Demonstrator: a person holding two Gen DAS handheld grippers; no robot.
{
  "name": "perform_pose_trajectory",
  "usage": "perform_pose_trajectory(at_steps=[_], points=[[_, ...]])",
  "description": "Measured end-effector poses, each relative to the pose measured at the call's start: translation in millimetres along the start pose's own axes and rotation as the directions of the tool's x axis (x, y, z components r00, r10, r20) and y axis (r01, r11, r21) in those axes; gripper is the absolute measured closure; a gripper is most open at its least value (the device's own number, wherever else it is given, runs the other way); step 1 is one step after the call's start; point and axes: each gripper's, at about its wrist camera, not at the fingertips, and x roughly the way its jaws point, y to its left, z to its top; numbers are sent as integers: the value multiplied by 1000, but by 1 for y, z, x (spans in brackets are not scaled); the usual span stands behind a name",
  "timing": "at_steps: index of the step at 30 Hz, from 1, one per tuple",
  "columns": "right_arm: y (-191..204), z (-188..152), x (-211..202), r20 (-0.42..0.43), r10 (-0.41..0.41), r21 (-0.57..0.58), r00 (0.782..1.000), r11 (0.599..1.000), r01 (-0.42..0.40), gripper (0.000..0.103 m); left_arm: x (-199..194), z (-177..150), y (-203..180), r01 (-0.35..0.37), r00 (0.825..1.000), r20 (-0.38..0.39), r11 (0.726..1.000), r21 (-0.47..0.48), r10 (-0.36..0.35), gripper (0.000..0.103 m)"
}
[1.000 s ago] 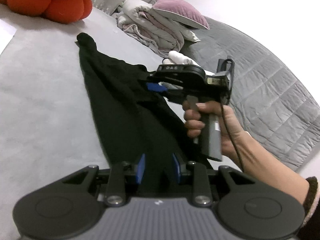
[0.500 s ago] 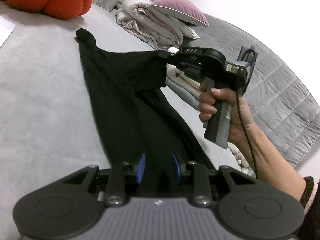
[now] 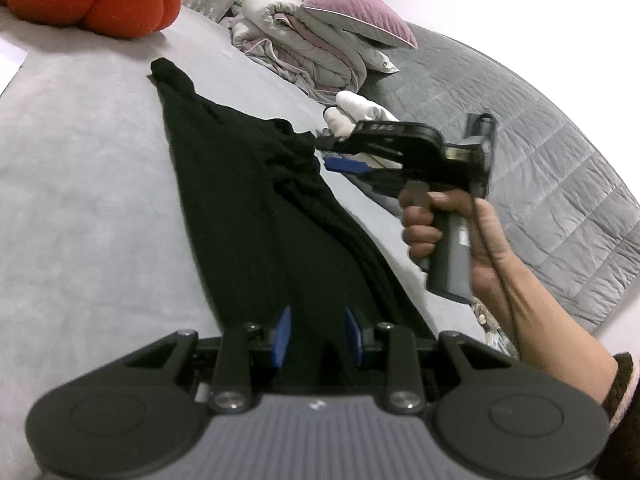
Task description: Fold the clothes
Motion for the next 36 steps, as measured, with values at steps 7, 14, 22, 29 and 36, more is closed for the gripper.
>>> perform_pose_trajectory(at_steps=[7,14,22,29,36], points=[[6,-23,-13,-82,74,79,994,995,-68,65,1,-1,-1,-6,1000,1,1000,2,6,72],[3,-35,0,-126,60,156,990,987,-40,66,1,-1,-2,-8,1000,1,1000,2,8,72],[-1,-31,-20,-36,14,142,999,990,-8,102,1,-1,-2,-9,1000,1,1000,3,9,72],[-28,-30,-37,-52,8,152,999,988,0,92,1,-1,-3,-14,1000,1,1000,5,14,72],[-60,-32,-32,-101,117,305,988,949,-81,89,1,-1,-1,-10,1000,-1,1000,4,10,72]])
